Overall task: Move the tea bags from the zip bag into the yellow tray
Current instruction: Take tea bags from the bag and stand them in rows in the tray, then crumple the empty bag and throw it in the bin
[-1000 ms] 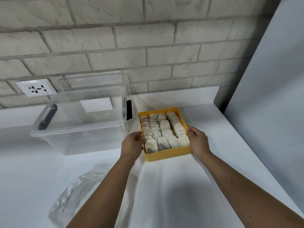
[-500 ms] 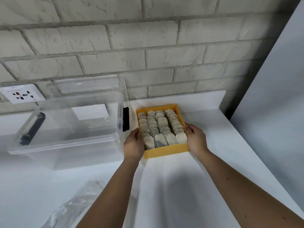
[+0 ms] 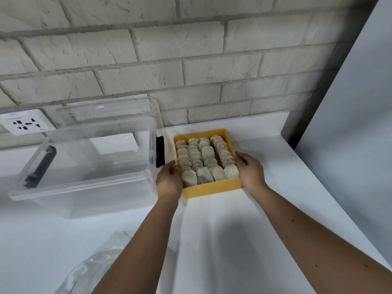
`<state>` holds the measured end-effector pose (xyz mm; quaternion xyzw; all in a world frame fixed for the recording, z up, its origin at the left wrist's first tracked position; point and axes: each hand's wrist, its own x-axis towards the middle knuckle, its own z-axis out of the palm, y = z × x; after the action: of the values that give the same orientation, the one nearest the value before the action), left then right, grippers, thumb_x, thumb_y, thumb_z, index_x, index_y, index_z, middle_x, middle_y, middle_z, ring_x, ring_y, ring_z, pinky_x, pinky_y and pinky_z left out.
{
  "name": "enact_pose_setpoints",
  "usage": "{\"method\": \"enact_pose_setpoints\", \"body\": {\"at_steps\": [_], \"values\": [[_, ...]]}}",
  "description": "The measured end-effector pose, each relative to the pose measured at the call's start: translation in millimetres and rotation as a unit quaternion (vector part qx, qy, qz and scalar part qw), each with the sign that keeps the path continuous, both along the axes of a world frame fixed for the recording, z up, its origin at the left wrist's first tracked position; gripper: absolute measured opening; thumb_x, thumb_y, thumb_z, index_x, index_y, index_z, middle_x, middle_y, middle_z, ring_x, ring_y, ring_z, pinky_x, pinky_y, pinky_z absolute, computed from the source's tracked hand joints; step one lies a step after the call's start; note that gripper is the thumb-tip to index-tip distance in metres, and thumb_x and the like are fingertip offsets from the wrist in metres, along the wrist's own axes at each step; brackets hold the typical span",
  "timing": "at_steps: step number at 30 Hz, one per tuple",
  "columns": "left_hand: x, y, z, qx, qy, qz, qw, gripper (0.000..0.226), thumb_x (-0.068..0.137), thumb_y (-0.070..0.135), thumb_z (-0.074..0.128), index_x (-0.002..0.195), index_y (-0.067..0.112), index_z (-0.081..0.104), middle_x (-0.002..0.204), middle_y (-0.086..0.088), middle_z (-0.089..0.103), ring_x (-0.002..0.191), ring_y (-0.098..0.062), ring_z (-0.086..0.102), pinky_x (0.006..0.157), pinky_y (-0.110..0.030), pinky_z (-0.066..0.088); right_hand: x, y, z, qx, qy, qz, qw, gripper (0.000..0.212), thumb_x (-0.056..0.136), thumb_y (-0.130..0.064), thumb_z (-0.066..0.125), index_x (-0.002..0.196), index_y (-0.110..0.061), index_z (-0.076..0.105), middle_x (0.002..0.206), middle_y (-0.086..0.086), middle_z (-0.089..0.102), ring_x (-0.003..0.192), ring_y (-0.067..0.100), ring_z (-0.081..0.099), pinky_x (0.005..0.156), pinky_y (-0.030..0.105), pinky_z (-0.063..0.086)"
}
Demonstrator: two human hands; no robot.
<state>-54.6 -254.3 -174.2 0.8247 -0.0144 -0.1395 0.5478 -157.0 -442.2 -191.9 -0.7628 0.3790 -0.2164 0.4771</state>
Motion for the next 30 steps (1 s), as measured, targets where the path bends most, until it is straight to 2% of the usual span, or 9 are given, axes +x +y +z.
{"method": "enact_pose_setpoints", "body": {"at_steps": [6, 9, 12, 15, 18, 20, 22, 27, 30], "values": [[-18, 11, 19, -0.03, 0.003, -0.039, 0.999, 0.047, 0.103, 0.025, 0.048, 0.149, 0.015, 0.043, 0.147, -0.004, 0.051, 0.132, -0.025, 0.049, 0.095, -0.026, 0.039, -7, 22, 22, -0.097, -0.04, -0.009, 0.994, 0.043, 0.09, -0.022, 0.066, 0.132, -0.017, 0.058, 0.133, 0.004, 0.059, 0.121, 0.021, 0.055, 0.09, 0.022, 0.039], [-30, 33, 37, 0.003, -0.011, -0.13, 0.991, 0.045, 0.099, 0.025, 0.058, 0.142, 0.016, 0.052, 0.141, -0.001, 0.056, 0.128, -0.022, 0.053, 0.095, -0.028, 0.042, -16, 44, 38, -0.173, -0.067, 0.006, 0.983, 0.047, 0.082, -0.011, 0.07, 0.128, -0.013, 0.06, 0.129, 0.008, 0.059, 0.121, 0.025, 0.052, 0.092, 0.023, 0.038], [-45, 67, 59, 0.028, 0.001, -0.244, 0.969, 0.034, 0.095, 0.029, 0.064, 0.128, 0.02, 0.066, 0.128, 0.0, 0.067, 0.117, -0.017, 0.062, 0.102, -0.036, 0.049, -31, 76, 51, -0.169, -0.09, 0.027, 0.981, 0.045, 0.08, -0.012, 0.073, 0.123, -0.017, 0.063, 0.127, 0.003, 0.06, 0.12, 0.021, 0.051, 0.092, 0.021, 0.037], [-60, 107, 84, 0.033, -0.028, -0.28, 0.959, 0.023, 0.088, 0.037, 0.066, 0.111, 0.033, 0.07, 0.111, 0.001, 0.074, 0.106, -0.013, 0.068, 0.096, -0.037, 0.052, -50, 114, 60, -0.16, -0.1, 0.061, 0.98, 0.037, 0.081, -0.014, 0.073, 0.117, -0.021, 0.065, 0.122, -0.005, 0.061, 0.115, 0.013, 0.051, 0.09, 0.019, 0.04], [-72, 149, 101, 0.069, -0.081, -0.254, 0.961, 0.021, 0.094, 0.034, 0.063, 0.114, 0.036, 0.067, 0.105, 0.015, 0.072, 0.104, -0.003, 0.064, 0.082, -0.02, 0.05, -68, 151, 62, -0.095, -0.091, 0.124, 0.984, 0.032, 0.083, -0.015, 0.072, 0.114, -0.022, 0.066, 0.118, -0.01, 0.06, 0.107, 0.004, 0.052, 0.077, 0.002, 0.036], [-79, 178, 102, 0.095, -0.099, -0.236, 0.962, 0.023, 0.095, 0.033, 0.063, 0.118, 0.032, 0.067, 0.106, 0.017, 0.071, 0.103, 0.004, 0.062, 0.07, -0.013, 0.045, -78, 176, 57, -0.065, -0.07, 0.158, 0.983, 0.03, 0.084, -0.017, 0.073, 0.112, -0.024, 0.067, 0.117, -0.011, 0.062, 0.107, 0.005, 0.053, 0.078, 0.006, 0.037], [-83, 202, 96, 0.129, -0.121, -0.233, 0.956, 0.03, 0.094, 0.032, 0.066, 0.124, 0.028, 0.066, 0.118, 0.011, 0.069, 0.109, -0.002, 0.063, 0.075, -0.014, 0.043, -85, 198, 51, -0.041, -0.04, 0.184, 0.981, 0.028, 0.084, -0.021, 0.074, 0.111, -0.024, 0.068, 0.115, -0.009, 0.065, 0.105, 0.008, 0.056, 0.079, 0.01, 0.039], [-91, 250, 72, 0.292, -0.171, -0.22, 0.915, 0.049, 0.093, 0.04, 0.065, 0.138, 0.027, 0.054, 0.146, 0.004, 0.051, 0.13, -0.019, 0.051, 0.099, -0.032, 0.042, -93, 245, 40, 0.017, 0.052, 0.221, 0.974, 0.032, 0.079, -0.031, 0.078, 0.108, -0.024, 0.068, 0.103, -0.009, 0.067, 0.093, 0.007, 0.061, 0.077, 0.017, 0.042], [-92, 278, 60, 0.399, -0.15, -0.206, 0.881, 0.065, 0.093, 0.049, 0.061, 0.149, 0.026, 0.039, 0.15, -0.001, 0.044, 0.132, -0.026, 0.048, 0.099, -0.04, 0.043, -95, 263, 32, 0.035, 0.129, 0.245, 0.96, 0.039, 0.078, -0.037, 0.077, 0.111, -0.022, 0.062, 0.095, -0.012, 0.06, 0.089, 0.008, 0.057, 0.072, 0.02, 0.041]]}}
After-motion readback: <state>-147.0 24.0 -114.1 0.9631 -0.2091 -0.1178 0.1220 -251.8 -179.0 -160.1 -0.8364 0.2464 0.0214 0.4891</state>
